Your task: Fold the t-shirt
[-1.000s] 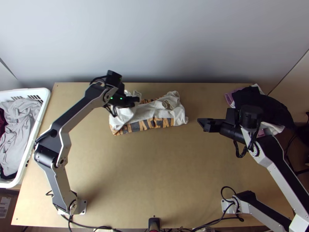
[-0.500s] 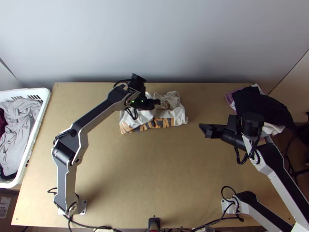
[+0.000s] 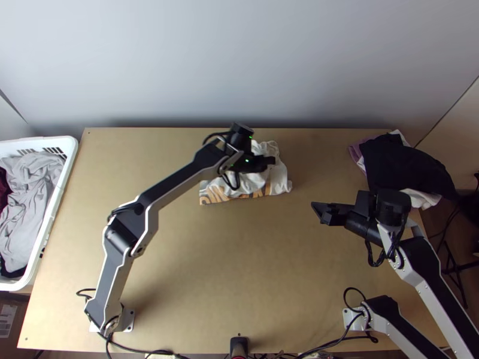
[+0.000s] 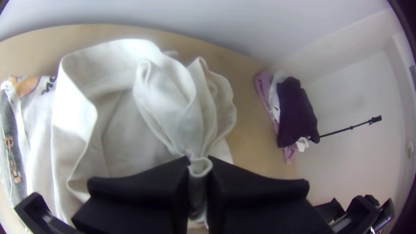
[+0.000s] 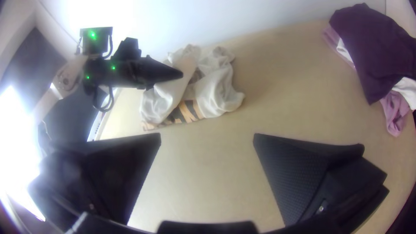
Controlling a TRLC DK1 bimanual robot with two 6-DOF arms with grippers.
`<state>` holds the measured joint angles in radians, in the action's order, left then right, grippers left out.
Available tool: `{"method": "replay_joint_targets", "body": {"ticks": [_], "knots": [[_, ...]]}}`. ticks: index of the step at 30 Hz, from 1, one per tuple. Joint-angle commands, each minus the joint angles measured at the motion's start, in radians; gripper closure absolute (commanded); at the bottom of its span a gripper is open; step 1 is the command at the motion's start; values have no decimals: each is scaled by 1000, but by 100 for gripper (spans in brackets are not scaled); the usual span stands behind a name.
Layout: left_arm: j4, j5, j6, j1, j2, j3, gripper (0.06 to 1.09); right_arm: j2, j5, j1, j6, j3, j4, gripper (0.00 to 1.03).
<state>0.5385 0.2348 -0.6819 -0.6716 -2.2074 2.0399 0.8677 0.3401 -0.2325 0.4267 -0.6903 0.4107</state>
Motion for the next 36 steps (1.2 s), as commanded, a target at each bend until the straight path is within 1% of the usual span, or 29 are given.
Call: {"method": "replay_joint_targets", "body": {"ticks": [1,2,4,5,6,8,10,16,19,22,24,25,29,31,35,36], "knots": [[-35,-5,-31,-56,-126,121,103,-52,-1,2,15,40,2,3],[-35,-5,-31,-59,-143,137,90,-56,-1,5,15,41,5,3],[-37,-3,-33,-65,-173,164,44,-67,-1,13,14,41,7,3],[-43,-11,-45,-65,-184,174,25,-73,-1,15,14,41,8,3],[-71,-17,-57,-65,-189,174,10,-78,0,16,15,41,11,3],[-149,-43,-94,-56,-192,177,10,-85,0,15,20,41,17,3],[-193,-69,-114,-42,-189,203,10,-88,2,13,27,43,25,3],[-365,-71,-139,-14,-98,233,10,-93,2,13,30,49,25,3],[-374,-66,-143,-9,-21,240,10,-93,2,10,34,52,25,3],[-318,-65,-140,-13,58,224,10,-91,2,7,35,52,20,3],[-282,-66,-133,3,135,171,10,-91,2,2,37,48,20,3],[-262,-66,-120,18,176,135,10,-91,2,-2,37,46,20,3],[-133,-66,2,86,265,14,10,-87,0,-19,34,49,17,3],[-68,-66,93,119,291,-64,10,-87,0,-24,32,46,14,3],[-68,-52,245,165,367,-291,11,-87,0,-28,37,55,11,3],[-69,-46,272,173,380,-339,15,-87,0,-30,38,60,11,3]]}}
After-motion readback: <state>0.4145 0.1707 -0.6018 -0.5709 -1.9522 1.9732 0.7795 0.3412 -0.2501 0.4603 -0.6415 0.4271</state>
